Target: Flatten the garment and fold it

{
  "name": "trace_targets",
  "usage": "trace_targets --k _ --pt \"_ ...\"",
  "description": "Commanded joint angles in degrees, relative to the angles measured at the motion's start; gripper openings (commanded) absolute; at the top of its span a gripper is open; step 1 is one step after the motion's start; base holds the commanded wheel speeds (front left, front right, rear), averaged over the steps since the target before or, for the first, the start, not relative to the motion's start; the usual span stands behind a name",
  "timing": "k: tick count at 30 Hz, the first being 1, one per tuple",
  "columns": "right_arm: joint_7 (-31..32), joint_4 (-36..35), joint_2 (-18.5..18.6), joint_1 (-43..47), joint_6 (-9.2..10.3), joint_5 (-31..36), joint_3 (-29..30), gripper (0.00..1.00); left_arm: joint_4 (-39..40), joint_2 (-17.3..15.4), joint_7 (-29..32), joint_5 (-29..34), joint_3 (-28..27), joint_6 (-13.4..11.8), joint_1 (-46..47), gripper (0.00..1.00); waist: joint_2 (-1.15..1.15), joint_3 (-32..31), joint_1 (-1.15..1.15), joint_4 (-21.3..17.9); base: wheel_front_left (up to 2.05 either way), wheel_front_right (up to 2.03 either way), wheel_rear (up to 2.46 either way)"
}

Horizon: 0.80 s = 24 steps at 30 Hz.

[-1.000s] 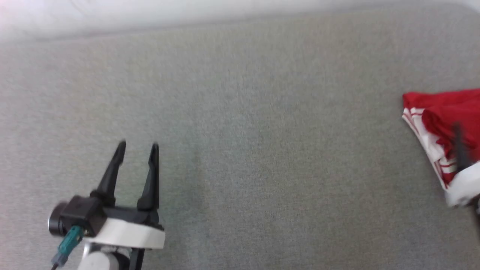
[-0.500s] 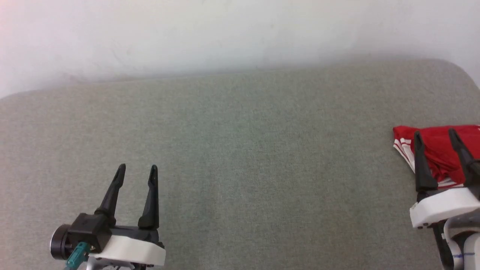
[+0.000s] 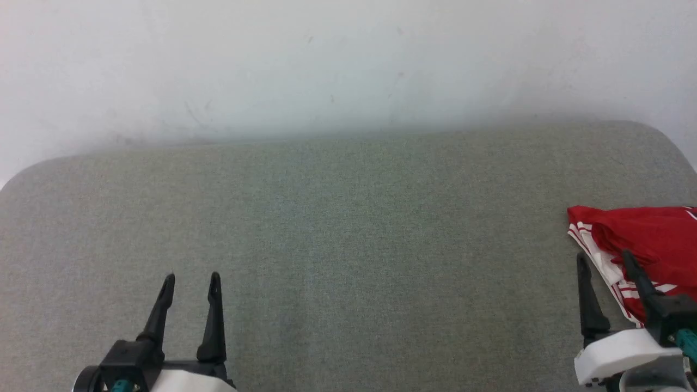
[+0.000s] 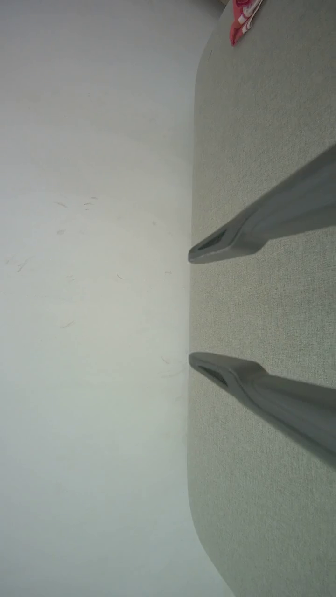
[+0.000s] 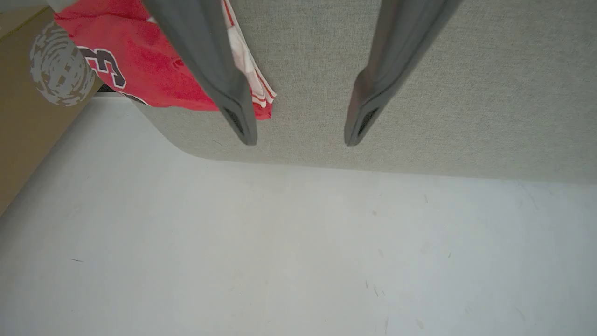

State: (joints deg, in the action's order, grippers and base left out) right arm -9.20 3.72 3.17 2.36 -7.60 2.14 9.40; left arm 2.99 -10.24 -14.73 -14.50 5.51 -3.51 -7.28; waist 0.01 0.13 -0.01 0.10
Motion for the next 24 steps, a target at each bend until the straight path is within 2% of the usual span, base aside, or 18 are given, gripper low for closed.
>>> trace_targets --k 1,7,18,19,24 --pt "-0.51 0.44 -0.23 0.79 0.11 0.01 -0.02 1.0 -0.3 0.32 -0.26 0.54 -0.36 0.5 -0.88 1.0 -0.01 -0.61 0.01 0.01 0.0 0.0 0.0" --pt "-2.0 2.86 -0.27 1.65 0.11 -1.92 -0.36 1.0 -0.88 2.23 -0.26 1.21 -1.48 1.11 -2.34 1.0 -0.01 -1.23 0.01 -0.12 0.0 0.0 0.0" --pt "-2.96 4.38 -0.28 1.69 0.11 -2.75 0.12 1.0 -1.93 3.55 -0.27 2.3 -2.87 3.11 -3.05 1.0 -0.01 -1.78 0.01 -0.03 0.0 0.0 0.0" --pt "-2.51 4.41 -0.1 1.31 0.0 -2.33 0.01 0.0 -1.83 3.34 0.02 1.82 -2.65 2.99 -2.18 0.0 -0.01 -1.79 0.01 -0.02 0.0 0.0 0.0" --pt "-2.35 4.41 -0.07 1.28 0.0 -2.27 -0.15 0.0 -1.83 3.35 0.2 1.86 -2.48 2.97 -2.07 0.0 -0.01 -1.78 0.01 -0.02 0.0 0.0 0.0"
